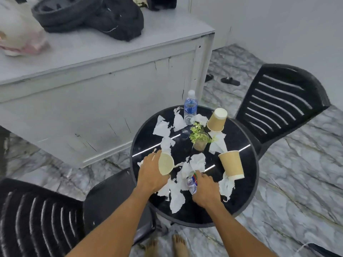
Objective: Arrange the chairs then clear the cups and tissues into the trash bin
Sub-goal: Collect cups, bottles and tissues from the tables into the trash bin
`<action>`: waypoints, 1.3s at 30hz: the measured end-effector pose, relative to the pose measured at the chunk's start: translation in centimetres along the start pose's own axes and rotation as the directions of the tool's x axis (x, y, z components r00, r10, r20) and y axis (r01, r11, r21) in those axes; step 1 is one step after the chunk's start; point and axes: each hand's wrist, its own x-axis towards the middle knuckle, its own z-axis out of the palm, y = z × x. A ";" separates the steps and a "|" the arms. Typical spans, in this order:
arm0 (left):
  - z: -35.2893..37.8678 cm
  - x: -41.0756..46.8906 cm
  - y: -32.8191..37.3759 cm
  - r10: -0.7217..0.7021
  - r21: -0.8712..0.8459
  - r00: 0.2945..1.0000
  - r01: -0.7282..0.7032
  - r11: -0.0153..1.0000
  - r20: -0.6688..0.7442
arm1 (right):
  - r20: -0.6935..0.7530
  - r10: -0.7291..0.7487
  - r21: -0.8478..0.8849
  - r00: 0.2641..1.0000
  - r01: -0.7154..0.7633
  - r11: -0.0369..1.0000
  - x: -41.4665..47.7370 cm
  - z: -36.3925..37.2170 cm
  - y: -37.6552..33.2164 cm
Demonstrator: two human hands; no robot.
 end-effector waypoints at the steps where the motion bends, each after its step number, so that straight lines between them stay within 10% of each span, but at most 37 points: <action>1: -0.2 -0.4 0.1 -0.011 -0.015 1.000 0.011 1.000 -0.013 | -0.002 -0.004 0.002 1.000 0.004 1.000 -0.1 -0.3 0.0; 11: -10.4 -5.8 -2.7 -0.171 -0.173 0.944 0.125 0.977 -0.283 | -0.348 -0.322 0.076 0.880 0.369 0.926 -3.0 -7.4 -11.9; 18: -24.5 -17.5 -11.4 -0.251 -0.142 0.698 0.212 0.967 -0.671 | -0.450 -0.631 0.089 0.632 0.735 0.673 -11.2 -7.3 -31.5; 27: -30.4 -41.7 -26.2 -0.420 -0.133 0.435 0.552 0.823 -0.796 | -0.271 -0.902 -0.010 0.335 0.937 0.351 -29.0 6.0 -49.6; 39: -27.8 -61.9 -38.2 -0.785 -0.468 0.064 0.771 0.431 -0.616 | 0.184 -0.972 0.031 0.147 0.987 0.155 -41.5 22.0 -60.8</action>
